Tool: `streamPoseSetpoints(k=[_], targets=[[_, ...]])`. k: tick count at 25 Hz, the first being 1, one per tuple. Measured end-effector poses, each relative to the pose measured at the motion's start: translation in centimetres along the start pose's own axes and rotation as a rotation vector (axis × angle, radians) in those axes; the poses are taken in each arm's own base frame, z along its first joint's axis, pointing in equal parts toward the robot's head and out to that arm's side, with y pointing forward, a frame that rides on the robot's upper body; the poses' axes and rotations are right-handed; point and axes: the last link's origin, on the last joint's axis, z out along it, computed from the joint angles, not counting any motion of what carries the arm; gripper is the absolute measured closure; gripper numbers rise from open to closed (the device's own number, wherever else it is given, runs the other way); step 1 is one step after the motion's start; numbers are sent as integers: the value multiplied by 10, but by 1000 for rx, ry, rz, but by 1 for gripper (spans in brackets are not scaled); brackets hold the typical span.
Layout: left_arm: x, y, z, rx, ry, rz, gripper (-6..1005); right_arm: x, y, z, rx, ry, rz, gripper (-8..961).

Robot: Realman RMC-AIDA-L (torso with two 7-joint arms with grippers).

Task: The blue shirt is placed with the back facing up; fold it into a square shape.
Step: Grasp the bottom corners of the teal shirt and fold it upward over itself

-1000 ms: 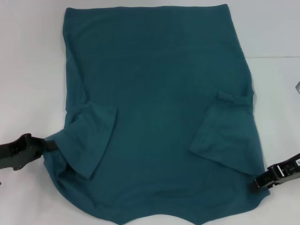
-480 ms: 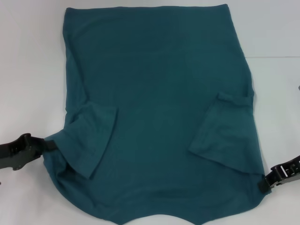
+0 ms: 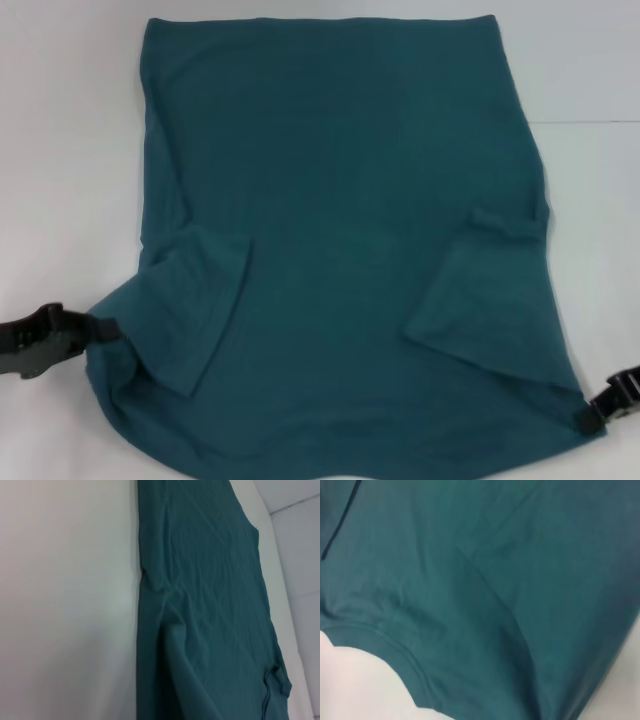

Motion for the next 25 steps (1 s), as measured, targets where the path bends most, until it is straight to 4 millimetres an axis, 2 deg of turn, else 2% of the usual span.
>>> streamPoseSetpoints(k=[16,21,25], targets=[[-32,-7,-36,16,-119,3,1000,36,-4,0,-88,83,-1,917],[-37,-8,-38,33,-164,4,1000,40,-6,0,-94,86,4,917],[-34,-5,-34,35,-176,21,1000,39,-10,-4,-92,48,19,917]])
